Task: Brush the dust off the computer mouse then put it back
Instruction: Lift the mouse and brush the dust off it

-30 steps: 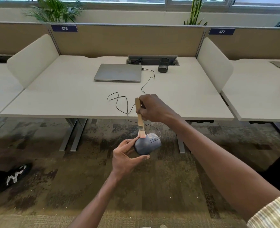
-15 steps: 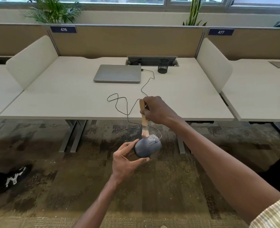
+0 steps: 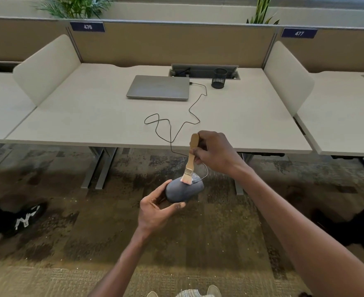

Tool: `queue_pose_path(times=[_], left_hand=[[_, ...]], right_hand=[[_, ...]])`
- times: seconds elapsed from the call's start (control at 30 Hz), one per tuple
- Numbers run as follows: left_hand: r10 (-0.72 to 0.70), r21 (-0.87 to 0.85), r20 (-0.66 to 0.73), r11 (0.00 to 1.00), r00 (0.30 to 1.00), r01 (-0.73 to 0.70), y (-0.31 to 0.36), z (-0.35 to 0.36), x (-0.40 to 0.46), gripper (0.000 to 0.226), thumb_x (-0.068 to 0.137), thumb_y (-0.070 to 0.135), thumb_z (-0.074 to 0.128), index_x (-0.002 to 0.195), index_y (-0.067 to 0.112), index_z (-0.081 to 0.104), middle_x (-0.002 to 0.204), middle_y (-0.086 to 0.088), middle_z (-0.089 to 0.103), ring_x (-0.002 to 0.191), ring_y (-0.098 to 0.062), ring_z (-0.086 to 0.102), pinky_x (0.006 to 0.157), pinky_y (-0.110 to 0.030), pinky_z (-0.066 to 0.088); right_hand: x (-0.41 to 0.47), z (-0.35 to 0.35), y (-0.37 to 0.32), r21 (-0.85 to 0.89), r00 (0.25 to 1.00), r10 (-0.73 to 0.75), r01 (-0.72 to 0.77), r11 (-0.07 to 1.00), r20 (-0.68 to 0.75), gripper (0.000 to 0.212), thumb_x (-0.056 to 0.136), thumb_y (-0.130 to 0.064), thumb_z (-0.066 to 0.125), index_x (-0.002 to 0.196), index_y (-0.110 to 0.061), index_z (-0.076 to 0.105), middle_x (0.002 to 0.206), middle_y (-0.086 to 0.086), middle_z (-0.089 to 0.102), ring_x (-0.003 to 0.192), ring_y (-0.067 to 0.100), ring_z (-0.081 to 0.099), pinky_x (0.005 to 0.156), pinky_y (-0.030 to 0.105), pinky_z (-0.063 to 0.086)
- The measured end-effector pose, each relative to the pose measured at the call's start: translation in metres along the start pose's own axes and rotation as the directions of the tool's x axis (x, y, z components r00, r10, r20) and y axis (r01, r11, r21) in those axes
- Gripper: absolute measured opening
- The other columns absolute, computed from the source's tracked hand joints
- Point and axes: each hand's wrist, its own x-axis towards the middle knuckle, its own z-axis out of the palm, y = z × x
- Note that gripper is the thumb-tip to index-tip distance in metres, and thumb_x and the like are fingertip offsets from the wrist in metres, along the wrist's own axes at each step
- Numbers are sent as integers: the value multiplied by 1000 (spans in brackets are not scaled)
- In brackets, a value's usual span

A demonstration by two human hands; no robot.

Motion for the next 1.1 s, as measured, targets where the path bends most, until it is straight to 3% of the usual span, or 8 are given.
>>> queue_pose_path(times=[0.17,0.33,0.47,0.67,0.73,0.83,0.93,1.1], left_hand=[[-42,-10,11,999,999,43,-7,-7,-11,83,58,16,92,133,8,57,121,1,69,111,-11,68,92,-28,56],[-63,-24,13,998,998,63,-5,-14,-13,91,55,34,92,135,7,57,124,-2,68,114,-14,68,93,-31,56],[-73,-18,26,997,997,74,-5,-17,-10,88,58,25,95,136,11,55,125,-1,67,114,-15,68,94,-34,57],[-92,-40,39,995,995,94,-4,-19,-10,95,55,37,93,137,8,54,126,-2,67,115,-15,67,93,-32,56],[-102,-28,34,994,994,103,-5,-19,-9,90,58,27,94,136,10,54,125,-1,67,114,-15,67,94,-31,56],[-101,-32,27,994,994,102,-6,-18,-5,81,61,11,88,135,10,53,124,-3,67,113,-14,68,93,-29,56],[-98,-42,25,994,995,99,-4,-16,-1,81,62,7,86,136,5,52,123,-4,67,113,-13,68,91,-25,56],[-103,-60,25,993,994,105,-4,-17,1,81,63,6,85,137,10,52,122,0,67,112,-11,68,91,-24,55]], right_hand=[[-2,11,9,-59,999,3,-5,998,-35,11,92,-8,67,84,-10,60,80,13,71,69,24,73,68,48,62],[0,15,5,52,1000,-6,7,999,-21,7,93,-6,67,88,-5,61,82,11,72,69,19,75,67,43,64],[6,20,3,39,999,-1,-1,999,51,6,92,-5,68,90,-5,62,83,13,73,71,21,76,69,45,64],[11,20,6,-7,999,20,-20,1000,37,9,92,-3,67,85,-7,62,80,10,70,68,19,72,68,37,62],[12,19,8,-19,1000,14,-14,1000,8,10,92,-4,67,84,-7,61,77,10,69,63,16,69,64,35,59],[11,15,12,102,999,28,-27,994,-16,8,93,-3,66,87,-6,61,82,13,73,71,21,76,69,39,64],[8,15,14,173,999,24,-30,984,33,10,93,0,66,87,-7,62,83,11,72,75,21,76,71,38,64],[10,14,22,138,998,45,-49,989,34,6,93,0,65,88,-3,62,84,13,72,75,19,76,72,40,64]])
